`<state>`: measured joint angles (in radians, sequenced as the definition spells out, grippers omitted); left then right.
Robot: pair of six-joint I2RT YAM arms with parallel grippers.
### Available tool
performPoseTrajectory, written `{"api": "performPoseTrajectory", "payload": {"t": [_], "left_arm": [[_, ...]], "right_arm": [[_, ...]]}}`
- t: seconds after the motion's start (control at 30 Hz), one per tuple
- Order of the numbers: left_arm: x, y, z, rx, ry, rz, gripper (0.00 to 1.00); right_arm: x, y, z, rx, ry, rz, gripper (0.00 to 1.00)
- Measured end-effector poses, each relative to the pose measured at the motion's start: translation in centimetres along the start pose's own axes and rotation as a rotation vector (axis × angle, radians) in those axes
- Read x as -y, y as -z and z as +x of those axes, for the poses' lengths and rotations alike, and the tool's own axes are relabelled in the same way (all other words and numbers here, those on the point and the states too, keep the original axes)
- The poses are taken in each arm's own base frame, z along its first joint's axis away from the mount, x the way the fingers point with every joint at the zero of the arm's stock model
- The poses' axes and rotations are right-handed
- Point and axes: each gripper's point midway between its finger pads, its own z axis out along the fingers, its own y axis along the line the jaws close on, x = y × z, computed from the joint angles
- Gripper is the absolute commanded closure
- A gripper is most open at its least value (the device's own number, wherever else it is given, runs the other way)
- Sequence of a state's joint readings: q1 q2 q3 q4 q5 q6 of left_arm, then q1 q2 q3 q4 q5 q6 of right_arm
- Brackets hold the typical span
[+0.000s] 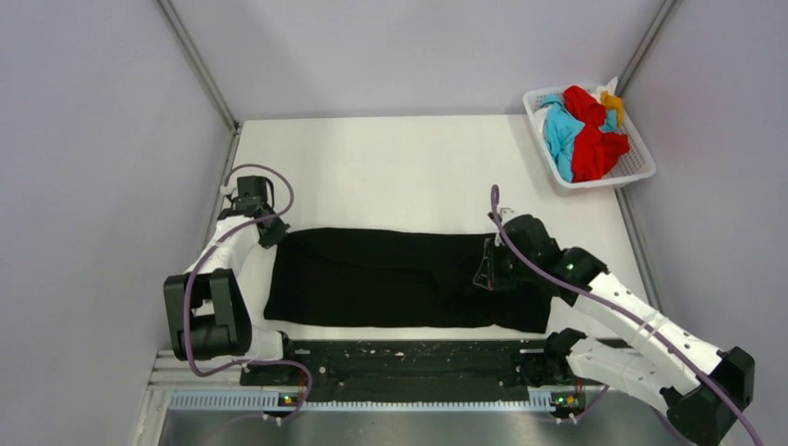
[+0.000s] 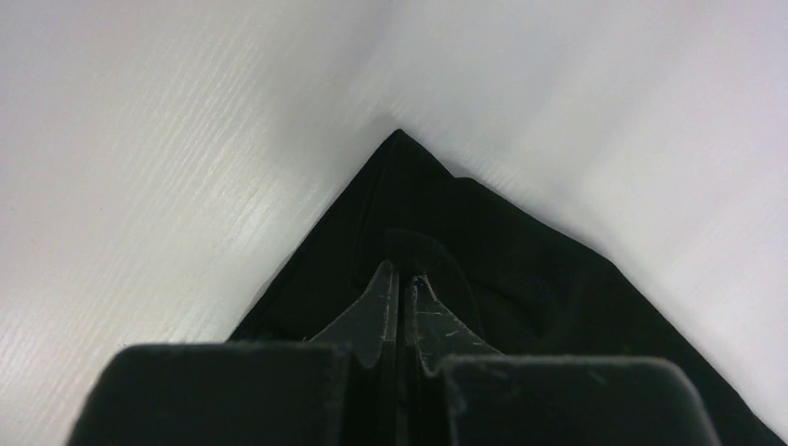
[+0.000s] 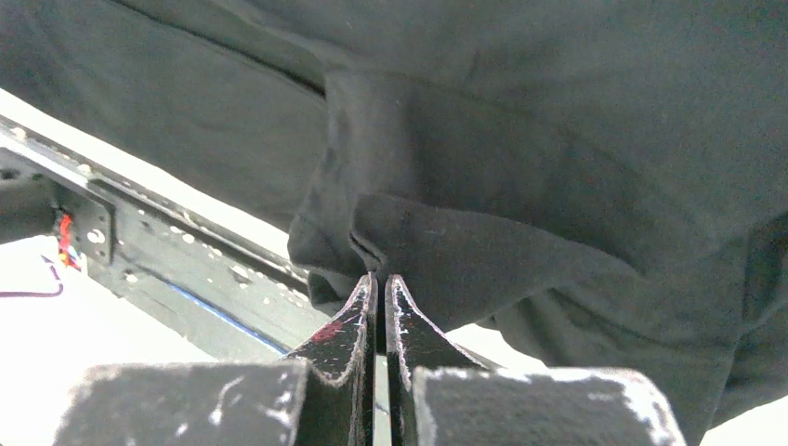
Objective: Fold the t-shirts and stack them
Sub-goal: Fold the other side of the tshirt into a rectangle
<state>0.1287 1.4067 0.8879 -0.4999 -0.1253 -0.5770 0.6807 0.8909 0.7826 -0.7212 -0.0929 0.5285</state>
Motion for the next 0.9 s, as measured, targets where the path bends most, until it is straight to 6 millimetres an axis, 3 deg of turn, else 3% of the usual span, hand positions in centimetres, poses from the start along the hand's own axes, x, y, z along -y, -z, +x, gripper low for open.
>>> {"api": "performPoseTrajectory", "payload": {"t": [0.17, 0.27, 0.37, 0.47, 0.5, 0.57, 0.63, 0.7, 0.73, 0.77, 0.83, 0.9], "left_arm": [[-0.2, -0.1, 0.2, -0.002, 0.004, -0.01, 1.0], [-0.6, -0.2, 0.4, -0.004, 0.014, -0.026, 1.0], [-0.7, -0.2, 0.4, -0.004, 0.024, -0.032, 0.99], [-0.7, -0.2, 0.4, -0.003, 0.027, -0.035, 0.86], [-0.7, -0.2, 0.4, -0.003, 0.027, -0.037, 0.77], [-0.9, -0.2, 0.5, -0.004, 0.032, -0.046, 0.74], [-1.4, -0.1, 0.6, -0.006, 0.042, -0.073, 0.62], [-2.3, 0.2, 0.5, -0.001, 0.049, -0.128, 0.38], [-2.8, 0.5, 0.3, 0.004, 0.056, -0.16, 0.18], [-3.3, 0.9, -0.1, 0.016, 0.067, -0.192, 0.09], [-3.8, 2.0, -1.0, 0.046, 0.089, -0.238, 0.01], [-3.8, 3.6, -2.4, 0.092, 0.123, -0.25, 0.01]], "right_arm": [[1.8, -1.8, 4.2, -0.096, -0.061, 0.026, 0.95], [2.4, -2.7, 5.7, -0.124, -0.091, 0.028, 0.94], [2.9, -3.2, 6.5, -0.134, -0.106, 0.04, 0.87], [2.7, -3.3, 6.0, -0.112, -0.109, 0.028, 0.66], [2.5, -3.4, 5.8, -0.104, -0.107, 0.021, 0.58], [2.4, -3.4, 5.7, -0.101, -0.11, 0.017, 0.52], [2.4, -3.4, 5.8, -0.105, -0.11, 0.017, 0.46], [2.7, -3.2, 6.0, -0.113, -0.111, 0.034, 0.34], [3.0, -3.0, 6.2, -0.122, -0.11, 0.052, 0.29], [3.4, -2.6, 6.1, -0.126, -0.104, 0.078, 0.25], [3.6, -1.9, 5.4, -0.107, -0.099, 0.112, 0.15], [3.5, -1.1, 3.7, -0.056, -0.094, 0.133, 0.1]]}}
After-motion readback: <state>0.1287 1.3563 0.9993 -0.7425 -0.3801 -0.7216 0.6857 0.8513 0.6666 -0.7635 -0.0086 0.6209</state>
